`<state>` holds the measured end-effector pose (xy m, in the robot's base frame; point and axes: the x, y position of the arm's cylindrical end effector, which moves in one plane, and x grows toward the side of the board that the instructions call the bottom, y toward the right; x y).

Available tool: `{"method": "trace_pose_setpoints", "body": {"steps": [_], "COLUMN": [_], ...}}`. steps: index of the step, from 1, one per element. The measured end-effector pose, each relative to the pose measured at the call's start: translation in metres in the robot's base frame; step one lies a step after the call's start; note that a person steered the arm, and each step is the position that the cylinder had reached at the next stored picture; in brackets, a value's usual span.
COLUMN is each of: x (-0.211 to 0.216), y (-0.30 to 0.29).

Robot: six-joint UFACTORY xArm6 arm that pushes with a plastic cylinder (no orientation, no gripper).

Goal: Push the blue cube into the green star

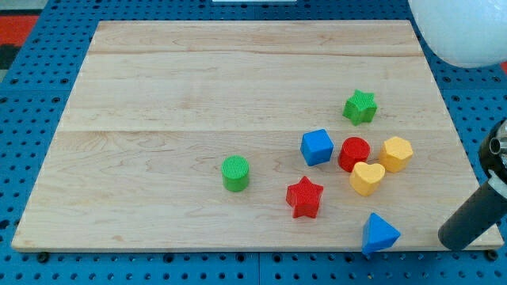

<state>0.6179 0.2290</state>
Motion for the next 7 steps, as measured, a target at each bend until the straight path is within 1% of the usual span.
{"method": "trace_pose_setpoints", "body": {"steps": [1,2,3,4,5,6,7], "x": [0.000,0.000,-0.030,-0.094,-0.128,-0.155,-0.147], "y": [-0.051,-0.152,-0.218,-0.241,-0.243,-0.222,-0.210]}}
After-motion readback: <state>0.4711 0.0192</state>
